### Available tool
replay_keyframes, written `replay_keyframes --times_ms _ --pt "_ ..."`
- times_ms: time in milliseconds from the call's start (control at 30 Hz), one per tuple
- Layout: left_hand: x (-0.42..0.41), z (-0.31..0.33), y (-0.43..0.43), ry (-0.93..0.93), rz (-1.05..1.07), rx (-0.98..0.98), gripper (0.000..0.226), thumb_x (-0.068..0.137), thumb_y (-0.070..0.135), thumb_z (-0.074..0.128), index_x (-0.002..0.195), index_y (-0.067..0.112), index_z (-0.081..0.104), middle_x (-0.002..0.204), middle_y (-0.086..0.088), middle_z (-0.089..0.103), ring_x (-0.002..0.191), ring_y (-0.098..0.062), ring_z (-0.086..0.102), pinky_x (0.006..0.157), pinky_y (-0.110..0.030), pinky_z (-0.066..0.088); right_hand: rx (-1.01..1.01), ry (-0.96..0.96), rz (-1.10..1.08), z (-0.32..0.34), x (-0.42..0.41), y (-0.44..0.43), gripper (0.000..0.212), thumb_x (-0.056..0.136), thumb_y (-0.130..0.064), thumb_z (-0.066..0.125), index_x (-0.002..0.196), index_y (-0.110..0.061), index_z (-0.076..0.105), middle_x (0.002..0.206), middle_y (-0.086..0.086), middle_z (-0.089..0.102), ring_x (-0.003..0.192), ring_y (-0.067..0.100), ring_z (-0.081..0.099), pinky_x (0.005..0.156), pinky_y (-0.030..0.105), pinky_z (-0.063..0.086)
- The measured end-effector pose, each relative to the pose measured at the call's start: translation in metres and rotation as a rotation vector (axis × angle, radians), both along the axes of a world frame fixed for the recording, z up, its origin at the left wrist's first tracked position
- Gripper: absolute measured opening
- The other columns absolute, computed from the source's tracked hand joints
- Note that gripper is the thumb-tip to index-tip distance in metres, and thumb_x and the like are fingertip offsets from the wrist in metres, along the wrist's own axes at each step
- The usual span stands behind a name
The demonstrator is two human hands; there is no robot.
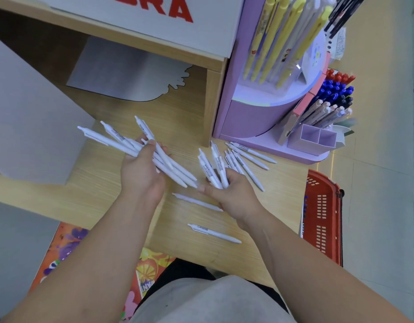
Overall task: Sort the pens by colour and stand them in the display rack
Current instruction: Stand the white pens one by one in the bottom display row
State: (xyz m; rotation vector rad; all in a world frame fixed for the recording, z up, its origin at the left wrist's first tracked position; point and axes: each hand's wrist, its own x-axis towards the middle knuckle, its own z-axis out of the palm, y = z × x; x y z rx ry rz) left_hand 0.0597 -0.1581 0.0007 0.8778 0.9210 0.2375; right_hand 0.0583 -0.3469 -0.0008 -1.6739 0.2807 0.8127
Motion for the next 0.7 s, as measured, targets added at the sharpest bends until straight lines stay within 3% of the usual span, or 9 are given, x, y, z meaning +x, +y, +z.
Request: replay_keyframes --times_ms 133,233,300,400,567,700 --pt "-0.002 0.009 -0.015 0.006 -0.008 -0.123 0.010 0.096 0.005 0.058 0.092 0.014 0.062 0.077 -0.004 0.063 0.072 -0.018 0.065 0.085 -0.043 0.056 0.055 0.034 0.023 0.016 -0.004 0.000 0.029 0.074 -0.020 0.086 0.095 -0.015 0.067 0.066 -0.010 0.060 0.050 0.005 0.049 0.048 0.022 0.039" --pt "-0.008 0.009 -0.031 0.058 -0.066 -0.125 0.011 0.096 0.005 0.058 0.091 0.013 0.063 0.071 -0.003 0.066 0.065 -0.018 0.066 0.066 -0.034 0.057 0.122 0.058 -0.077 0.024 -0.007 -0.004 0.016 0.084 -0.011 0.076 0.095 -0.010 0.066 0.055 -0.009 0.053 0.046 0.010 0.040 0.045 0.022 0.034" --pt "-0.012 0.011 -0.046 0.095 -0.139 -0.143 0.014 0.095 0.005 0.057 0.086 0.013 0.063 0.061 -0.003 0.064 0.054 -0.021 0.064 0.055 -0.033 0.055 0.122 0.050 -0.069 0.030 -0.007 -0.005 0.012 0.086 -0.011 0.073 0.096 -0.009 0.068 0.058 -0.007 0.056 0.046 0.009 0.045 0.045 0.021 0.038" --pt "-0.013 0.010 -0.058 0.130 -0.196 -0.224 0.013 0.093 0.002 0.055 0.083 0.010 0.059 0.062 -0.008 0.061 0.054 -0.027 0.062 0.060 -0.040 0.054 0.109 0.039 -0.061 0.035 -0.007 -0.008 0.010 0.088 -0.010 0.071 0.098 -0.010 0.069 0.064 -0.006 0.064 0.050 0.004 0.055 0.047 0.021 0.042" --pt "-0.010 0.001 -0.063 0.147 -0.299 -0.373 0.012 0.093 0.001 0.056 0.099 0.008 0.063 0.073 -0.011 0.065 0.070 -0.030 0.068 0.071 -0.048 0.057 0.173 0.018 -0.128 0.039 -0.005 -0.017 0.004 0.091 -0.003 0.065 0.092 -0.006 0.067 0.057 -0.005 0.062 0.045 0.006 0.053 0.045 0.019 0.042" --pt "-0.014 -0.002 -0.068 0.137 -0.360 -0.433 0.023 0.091 -0.001 0.057 0.105 0.013 0.068 0.093 -0.016 0.071 0.093 -0.037 0.071 0.082 -0.065 0.054 0.068 -0.040 -0.076 0.034 -0.002 -0.016 0.019 0.099 -0.023 0.058 0.094 -0.006 0.064 0.052 -0.012 0.056 0.044 0.005 0.047 0.046 0.019 0.040"
